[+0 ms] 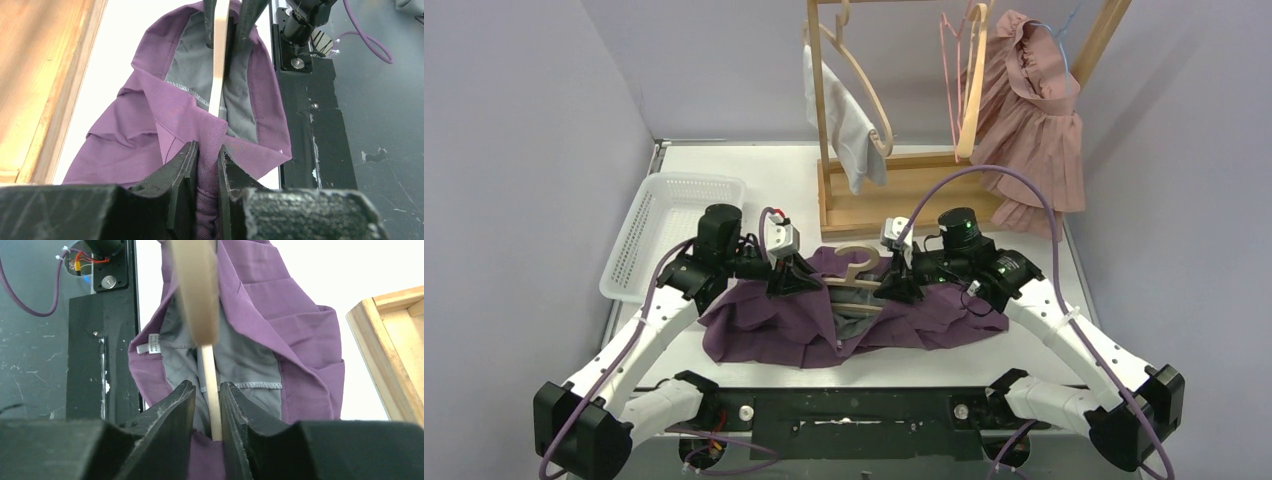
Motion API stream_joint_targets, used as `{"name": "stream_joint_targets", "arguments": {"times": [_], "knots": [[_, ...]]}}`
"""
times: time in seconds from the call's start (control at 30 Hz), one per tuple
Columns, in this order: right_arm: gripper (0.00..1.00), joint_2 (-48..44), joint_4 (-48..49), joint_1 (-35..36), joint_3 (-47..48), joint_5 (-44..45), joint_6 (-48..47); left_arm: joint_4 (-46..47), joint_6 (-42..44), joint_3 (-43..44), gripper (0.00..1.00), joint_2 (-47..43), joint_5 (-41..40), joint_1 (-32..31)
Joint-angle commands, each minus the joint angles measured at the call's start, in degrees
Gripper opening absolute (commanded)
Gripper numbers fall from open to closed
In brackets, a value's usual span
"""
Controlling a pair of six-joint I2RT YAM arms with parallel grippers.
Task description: Place the skirt on the hanger
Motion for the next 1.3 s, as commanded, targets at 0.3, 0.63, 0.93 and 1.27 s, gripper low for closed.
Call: {"name": "stream_joint_targets", "arguments": {"times": [0.3, 0.63, 0.93, 1.27], "knots": [[0.09, 4.5, 5.4, 1.2, 2.4, -1.3, 0.4, 2.8, 0.8, 2.3, 0.0, -2.7, 4.3, 4.2], [0.0, -10.6, -6.7, 0.1, 8.4, 0.9, -0.1, -16.4, 5.4, 10.2, 0.26, -5.9, -5.9, 7.1], [0.0, -10.4, -14.1, 0.1, 19.8, 6.5, 7.0, -0.1, -12.0, 24.0, 0.79, -5.2, -9.8, 7.1], [0.0, -11.7, -1.5, 0.1, 18.8, 10.3, 15.0, 25.6, -30.2, 19.4, 0.88, -3.2, -6.1, 2.2]]}}
